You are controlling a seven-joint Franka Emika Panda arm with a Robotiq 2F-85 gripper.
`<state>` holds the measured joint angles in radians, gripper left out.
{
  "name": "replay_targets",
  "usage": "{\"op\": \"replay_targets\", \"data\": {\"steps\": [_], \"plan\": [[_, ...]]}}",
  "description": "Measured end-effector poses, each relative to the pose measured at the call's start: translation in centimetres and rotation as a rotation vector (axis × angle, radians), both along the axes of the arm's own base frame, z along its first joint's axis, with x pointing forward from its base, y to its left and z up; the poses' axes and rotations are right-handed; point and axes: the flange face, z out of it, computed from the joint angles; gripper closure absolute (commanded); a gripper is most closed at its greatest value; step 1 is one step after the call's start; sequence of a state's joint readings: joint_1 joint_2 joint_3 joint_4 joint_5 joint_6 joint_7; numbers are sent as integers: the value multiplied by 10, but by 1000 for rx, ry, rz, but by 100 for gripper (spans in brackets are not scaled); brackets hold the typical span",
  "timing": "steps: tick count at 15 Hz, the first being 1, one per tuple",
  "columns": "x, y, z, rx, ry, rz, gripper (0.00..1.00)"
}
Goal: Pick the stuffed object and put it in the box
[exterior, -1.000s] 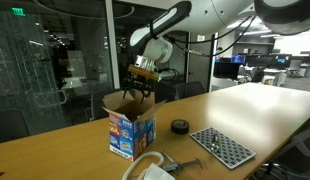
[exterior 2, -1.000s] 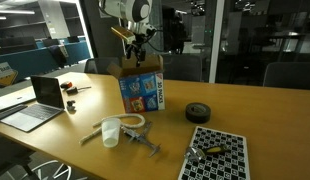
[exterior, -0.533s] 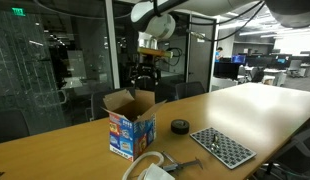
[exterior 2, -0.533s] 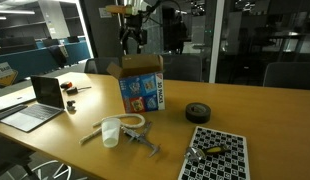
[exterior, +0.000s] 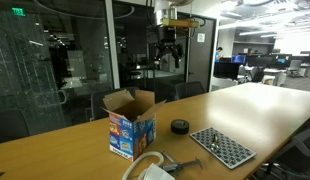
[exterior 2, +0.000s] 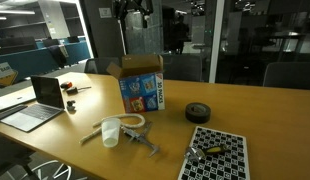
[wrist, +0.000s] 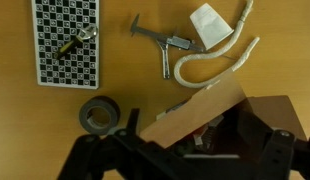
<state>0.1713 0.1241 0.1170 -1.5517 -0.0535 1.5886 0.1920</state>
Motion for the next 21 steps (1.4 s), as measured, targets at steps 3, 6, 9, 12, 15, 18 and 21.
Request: {"op": "replay_targets", "data": {"steps": [3, 6, 9, 12, 15, 18, 21], "plan": [[-40, -22, 7, -27, 4, -18, 0], [-80, -36, -7, -50, 39, -29, 0], [-122, -45, -33, -63, 90, -36, 0], [-166, -50, -52, -16, 97, -53, 0], [-206, -55, -54, 52, 55, -54, 0], [-233, -63, -49, 74, 13, -29, 0], [-243, -66, -49, 76, 0, -24, 0]]}}
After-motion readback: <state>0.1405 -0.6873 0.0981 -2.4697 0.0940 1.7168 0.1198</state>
